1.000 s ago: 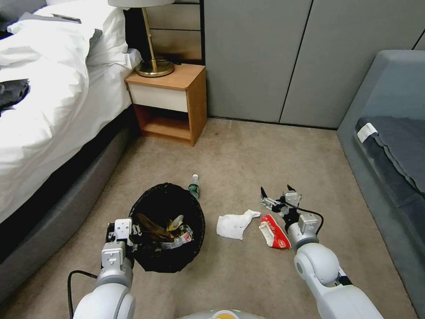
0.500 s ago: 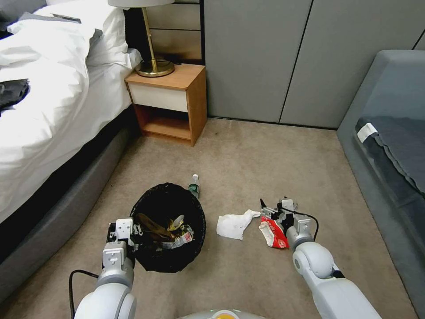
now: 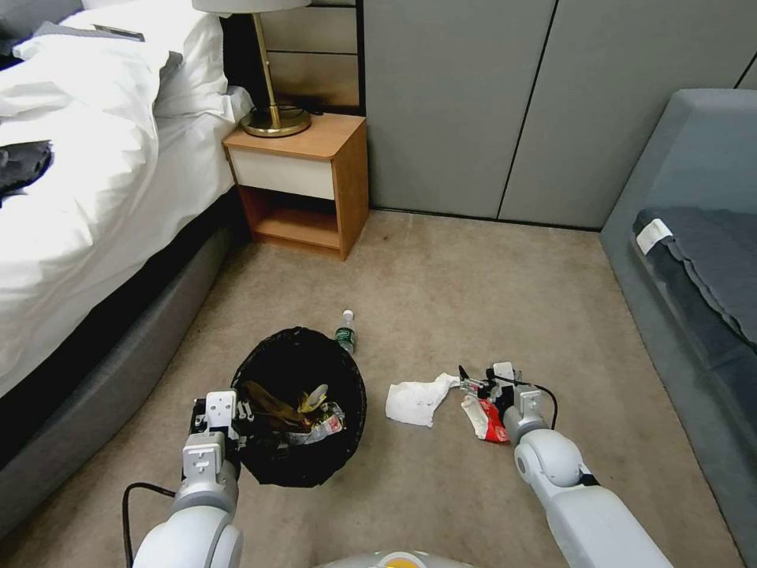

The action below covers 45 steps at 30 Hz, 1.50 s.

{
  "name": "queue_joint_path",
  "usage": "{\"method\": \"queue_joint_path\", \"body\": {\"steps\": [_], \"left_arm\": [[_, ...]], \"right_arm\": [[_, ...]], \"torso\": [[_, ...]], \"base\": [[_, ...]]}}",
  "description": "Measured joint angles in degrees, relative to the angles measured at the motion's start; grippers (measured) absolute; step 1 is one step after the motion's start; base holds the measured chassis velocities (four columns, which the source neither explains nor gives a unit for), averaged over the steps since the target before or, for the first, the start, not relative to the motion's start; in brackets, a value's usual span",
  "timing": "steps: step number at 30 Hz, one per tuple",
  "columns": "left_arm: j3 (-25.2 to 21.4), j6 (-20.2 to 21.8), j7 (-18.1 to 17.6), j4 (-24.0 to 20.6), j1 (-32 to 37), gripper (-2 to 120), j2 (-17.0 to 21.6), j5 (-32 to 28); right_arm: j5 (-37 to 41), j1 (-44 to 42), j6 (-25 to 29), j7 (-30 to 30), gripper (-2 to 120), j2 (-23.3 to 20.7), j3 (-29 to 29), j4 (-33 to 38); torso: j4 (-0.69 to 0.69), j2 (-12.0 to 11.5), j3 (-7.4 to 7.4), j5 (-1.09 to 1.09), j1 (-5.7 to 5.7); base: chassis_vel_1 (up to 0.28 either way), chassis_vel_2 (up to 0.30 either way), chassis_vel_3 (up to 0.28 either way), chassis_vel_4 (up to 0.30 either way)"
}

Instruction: Pick up the trash bin, then pick up the garbage from the floor and place it into the trash bin.

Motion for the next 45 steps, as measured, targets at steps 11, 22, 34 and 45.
{"method": "queue_joint_path", "body": {"steps": [11,22,34,45], "left_arm": [[-0.01,0.03,0.00,0.24,-0.06,0,0.08,-0.02],[-0.08,0.05,-0.03,-0.15,0.39,0,0.11,-0.02],[0.19,0.05,-0.08,-0.30,0.32,0,0.04,0.13],[0.15,-0.14,-0.09,-0.60,0.56,0,0.06,0.07]], "right_arm": [[-1.66,2.88,1.25,-2.31,100,0.76,-0.32,-7.56],[-3.50,3.18,0.26,-6.03,100,0.79,0.66,-11.94],[-5.80,0.49,-0.60,-6.91,100,0.95,-0.09,-11.68],[-6.92,-0.02,0.55,-6.29,65,0.94,-0.87,-11.53]], "torso": [[0.00,0.00,0.00,0.00,0.00],[0.01,0.00,0.00,0.00,0.00],[0.00,0.00,0.00,0.00,0.00],[0.00,0.00,0.00,-0.01,0.00]], "base": [[0.000,0.000,0.000,0.000],[0.000,0.000,0.000,0.000],[0.000,0.000,0.000,0.000],[0.000,0.000,0.000,0.000]]}}
